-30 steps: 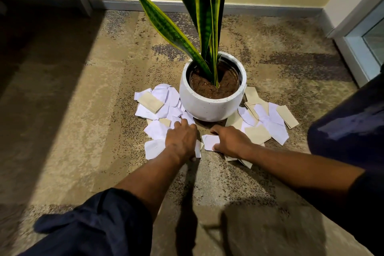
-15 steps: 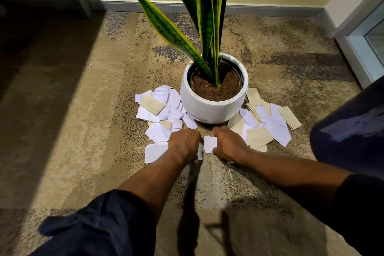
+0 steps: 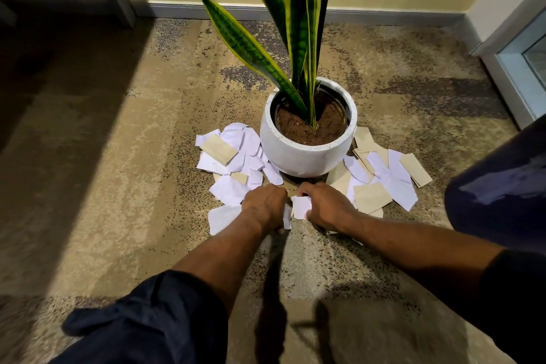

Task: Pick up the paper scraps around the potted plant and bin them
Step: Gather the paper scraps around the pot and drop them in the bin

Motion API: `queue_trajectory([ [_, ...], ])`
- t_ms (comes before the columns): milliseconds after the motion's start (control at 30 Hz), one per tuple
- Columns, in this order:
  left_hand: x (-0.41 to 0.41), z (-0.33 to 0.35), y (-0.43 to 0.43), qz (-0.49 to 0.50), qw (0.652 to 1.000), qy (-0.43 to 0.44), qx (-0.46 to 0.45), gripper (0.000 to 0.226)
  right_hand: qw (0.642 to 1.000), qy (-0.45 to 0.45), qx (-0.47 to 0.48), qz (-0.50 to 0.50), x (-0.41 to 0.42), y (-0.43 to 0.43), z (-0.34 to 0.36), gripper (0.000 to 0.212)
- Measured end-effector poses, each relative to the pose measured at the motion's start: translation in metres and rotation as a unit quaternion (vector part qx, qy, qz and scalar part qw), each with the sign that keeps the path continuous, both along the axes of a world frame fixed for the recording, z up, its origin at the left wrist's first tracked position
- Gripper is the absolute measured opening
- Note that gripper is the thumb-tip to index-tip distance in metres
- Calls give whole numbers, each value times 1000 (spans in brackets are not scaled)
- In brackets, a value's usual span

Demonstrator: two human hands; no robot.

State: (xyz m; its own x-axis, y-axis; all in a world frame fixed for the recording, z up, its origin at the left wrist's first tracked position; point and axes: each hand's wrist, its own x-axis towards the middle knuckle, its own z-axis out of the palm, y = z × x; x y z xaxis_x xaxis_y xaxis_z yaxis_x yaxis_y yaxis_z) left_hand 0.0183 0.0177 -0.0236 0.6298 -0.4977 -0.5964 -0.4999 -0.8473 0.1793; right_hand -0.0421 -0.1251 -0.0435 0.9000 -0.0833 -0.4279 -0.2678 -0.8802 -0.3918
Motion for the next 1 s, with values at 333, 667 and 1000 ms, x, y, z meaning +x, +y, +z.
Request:
queue_trajectory([
  [333,2,-1,2,-4,1000,6,-16,70,999,13,22,-29,3,7,1,21],
  [667,1,0,0,-23,999,7,-24,61,997,-30,45,-53,-5,-9,23,16],
  [1000,1,30,-23,-39,996,72,-29,33,993,-85,10,-79,-15,-37,65,18],
])
